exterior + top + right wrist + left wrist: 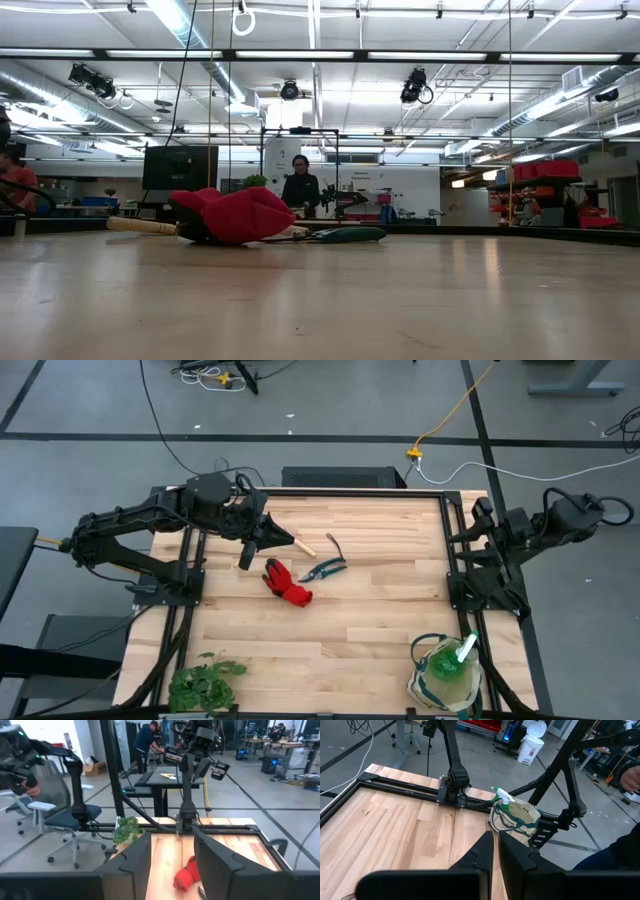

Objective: Pick & Place Garden tools in Gardening bag
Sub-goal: Put the trowel into the gardening bag

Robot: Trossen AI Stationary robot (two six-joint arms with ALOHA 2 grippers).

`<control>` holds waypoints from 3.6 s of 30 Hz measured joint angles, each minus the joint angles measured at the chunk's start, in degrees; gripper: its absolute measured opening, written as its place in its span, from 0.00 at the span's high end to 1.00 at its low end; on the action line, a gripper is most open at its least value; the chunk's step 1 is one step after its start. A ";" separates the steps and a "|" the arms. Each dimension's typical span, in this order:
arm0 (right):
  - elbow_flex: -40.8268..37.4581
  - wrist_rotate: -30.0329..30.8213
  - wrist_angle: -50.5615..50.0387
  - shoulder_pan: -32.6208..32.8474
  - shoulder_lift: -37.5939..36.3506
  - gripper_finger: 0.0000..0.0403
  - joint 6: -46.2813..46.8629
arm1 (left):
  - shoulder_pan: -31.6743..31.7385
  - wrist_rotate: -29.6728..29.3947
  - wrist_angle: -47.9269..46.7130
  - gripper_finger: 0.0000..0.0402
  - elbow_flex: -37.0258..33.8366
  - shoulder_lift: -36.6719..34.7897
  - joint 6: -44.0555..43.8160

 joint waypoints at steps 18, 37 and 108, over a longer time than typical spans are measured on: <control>-9.31 -1.88 11.63 -2.33 -0.71 0.63 1.55 | 0.02 -0.02 0.01 0.93 0.00 0.00 0.00; -22.56 -16.38 36.22 -13.63 -0.52 0.63 3.92 | 0.00 -0.04 0.00 0.93 0.00 0.00 -0.04; -22.58 -19.94 24.08 -36.44 11.17 0.63 2.53 | 0.75 -28.79 -45.09 0.92 0.00 9.39 -12.08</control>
